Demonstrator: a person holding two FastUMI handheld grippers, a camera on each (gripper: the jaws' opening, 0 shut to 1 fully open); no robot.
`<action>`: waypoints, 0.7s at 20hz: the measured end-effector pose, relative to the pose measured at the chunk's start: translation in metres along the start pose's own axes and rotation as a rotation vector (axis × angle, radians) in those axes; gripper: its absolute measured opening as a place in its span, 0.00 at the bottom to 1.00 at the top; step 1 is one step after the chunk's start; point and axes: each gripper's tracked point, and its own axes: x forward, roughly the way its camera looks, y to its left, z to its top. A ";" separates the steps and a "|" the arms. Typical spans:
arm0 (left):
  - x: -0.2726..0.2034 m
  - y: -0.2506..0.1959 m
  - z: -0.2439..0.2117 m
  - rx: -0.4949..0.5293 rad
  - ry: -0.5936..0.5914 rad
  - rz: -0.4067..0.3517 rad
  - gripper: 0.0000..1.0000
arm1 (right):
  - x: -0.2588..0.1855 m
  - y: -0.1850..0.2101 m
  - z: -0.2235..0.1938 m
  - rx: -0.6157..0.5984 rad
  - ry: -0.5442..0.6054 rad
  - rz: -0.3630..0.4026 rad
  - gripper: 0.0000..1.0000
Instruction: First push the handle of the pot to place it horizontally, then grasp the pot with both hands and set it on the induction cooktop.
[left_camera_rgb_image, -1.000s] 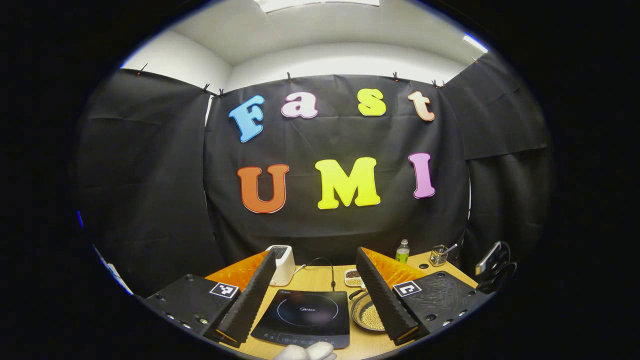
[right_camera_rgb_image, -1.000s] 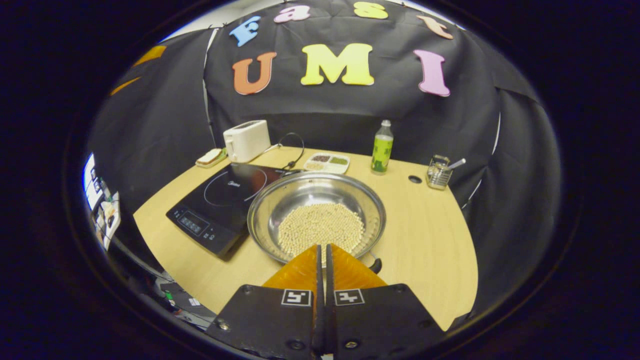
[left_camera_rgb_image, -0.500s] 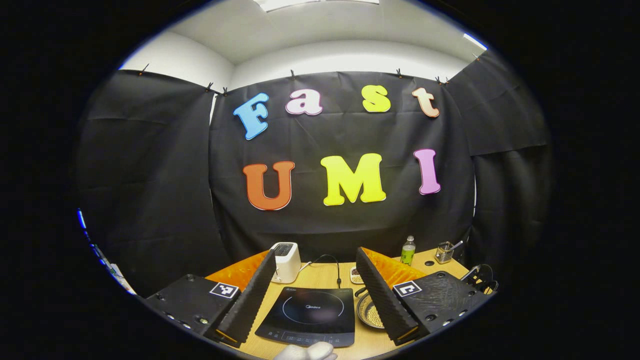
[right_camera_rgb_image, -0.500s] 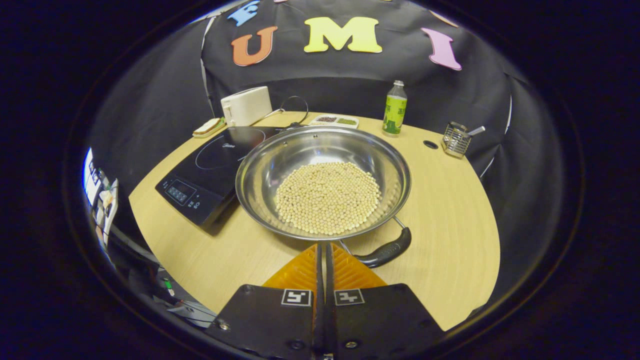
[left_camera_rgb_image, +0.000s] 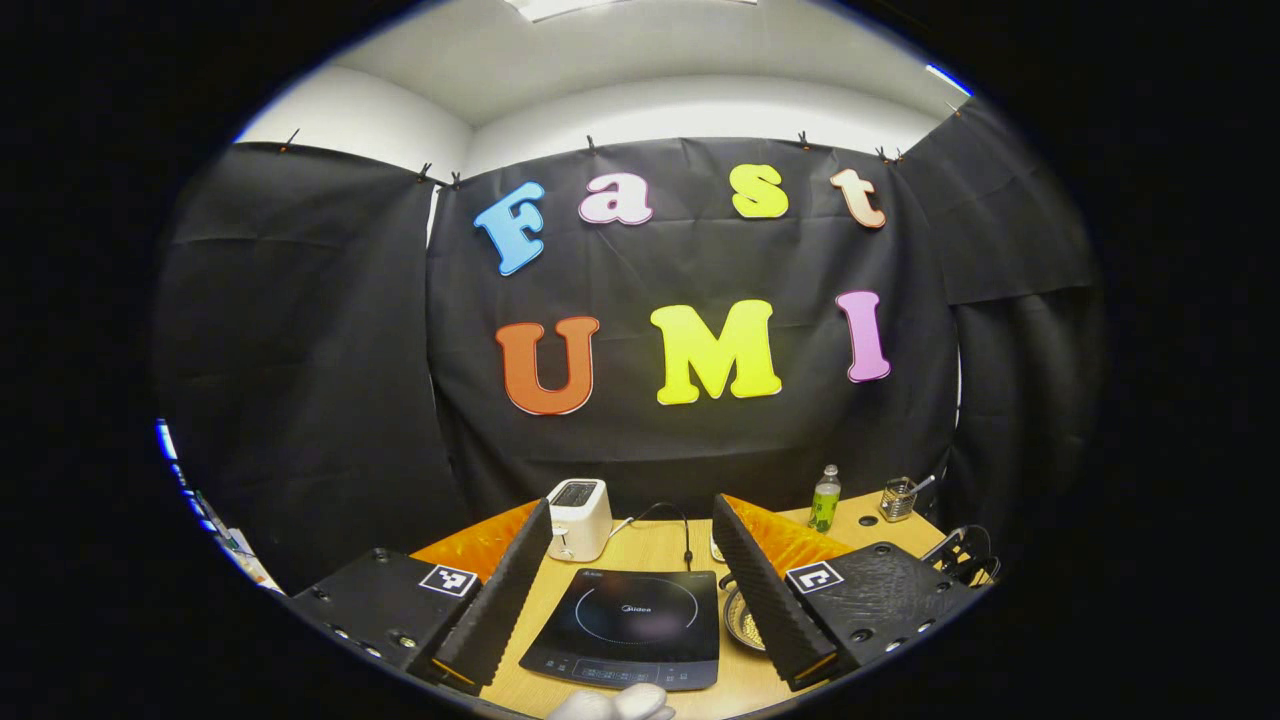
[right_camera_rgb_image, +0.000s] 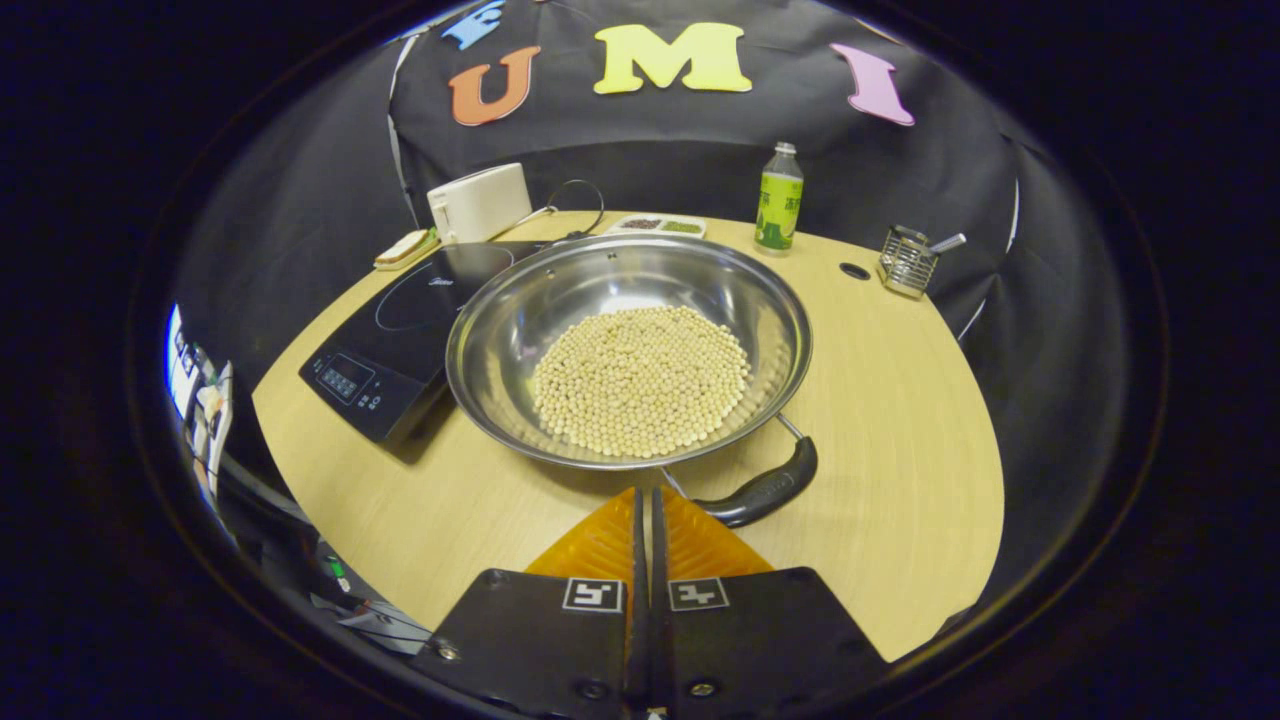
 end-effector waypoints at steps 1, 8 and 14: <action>0.000 0.000 0.000 0.000 0.000 0.000 0.96 | -0.001 -0.001 0.000 0.000 0.001 -0.001 0.00; -0.005 -0.002 -0.003 -0.002 0.009 0.008 0.89 | -0.001 -0.014 0.000 0.040 -0.001 -0.002 0.04; -0.011 -0.002 -0.003 0.000 0.015 0.050 0.96 | 0.000 -0.030 0.004 0.029 -0.009 0.000 0.04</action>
